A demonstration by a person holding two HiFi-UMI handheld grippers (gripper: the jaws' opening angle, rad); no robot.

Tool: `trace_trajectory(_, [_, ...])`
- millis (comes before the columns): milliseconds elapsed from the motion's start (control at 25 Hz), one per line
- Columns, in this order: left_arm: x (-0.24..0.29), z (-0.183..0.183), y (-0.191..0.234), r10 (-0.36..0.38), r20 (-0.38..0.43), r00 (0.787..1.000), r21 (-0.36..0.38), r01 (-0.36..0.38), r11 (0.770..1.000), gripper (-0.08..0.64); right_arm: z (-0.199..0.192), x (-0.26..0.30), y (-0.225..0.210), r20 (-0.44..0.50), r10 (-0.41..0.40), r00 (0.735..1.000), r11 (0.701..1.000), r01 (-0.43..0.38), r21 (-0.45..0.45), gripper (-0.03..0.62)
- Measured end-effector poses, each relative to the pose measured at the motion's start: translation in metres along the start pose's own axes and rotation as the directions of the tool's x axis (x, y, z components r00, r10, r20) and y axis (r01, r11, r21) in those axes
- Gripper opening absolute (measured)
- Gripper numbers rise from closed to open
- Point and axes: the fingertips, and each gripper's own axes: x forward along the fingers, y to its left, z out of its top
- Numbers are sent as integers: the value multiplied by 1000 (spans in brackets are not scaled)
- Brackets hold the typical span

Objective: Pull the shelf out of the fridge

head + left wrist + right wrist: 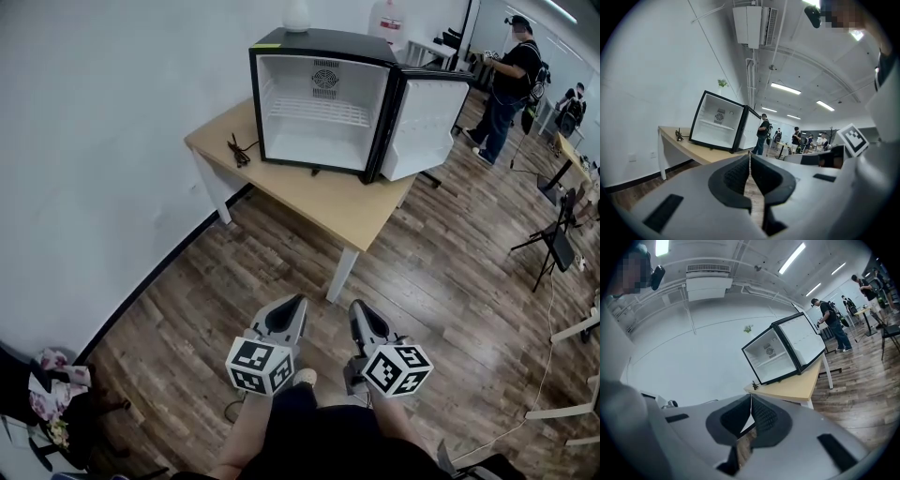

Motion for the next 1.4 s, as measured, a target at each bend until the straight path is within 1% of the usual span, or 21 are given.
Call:
trace_trajectory(320, [24, 8, 28, -24, 1, 1000, 10, 24, 1000, 11, 4, 36, -11, 12, -25, 1000, 1000, 24, 15, -8])
trace_trajectory(440, [28, 7, 38, -21, -4, 1000, 1, 21, 1000, 11, 1, 46, -11, 5, -25, 1000, 999, 25, 22, -8])
trace_trajectory(600, [32, 1, 42, -28, -26, 999, -12, 27, 1000, 11, -5, 50, -11, -11, -35, 999, 999, 35, 31, -8])
trace_trajectory(840, [35, -4, 42, -35, -43, 998, -24, 34, 999, 11, -3, 54, -22, -20, -57, 998, 997, 58, 46, -8])
trace_trajectory(1080, [40, -6, 62, -4, -45, 999, -45, 2, 999, 11, -9, 75, -17, -48, -33, 998, 998, 35, 48, -8])
trace_trajectory(1200, [48, -4, 67, -4, -44, 999, -46, 1, 999, 11, -10, 85, -19, -57, -22, 998, 998, 25, 52, -8])
trace_trajectory(1400, [65, 2, 78, 0, -43, 999, -37, -1, 999, 11, 0, 108, -27, -51, -10, 999, 998, 13, 56, -8])
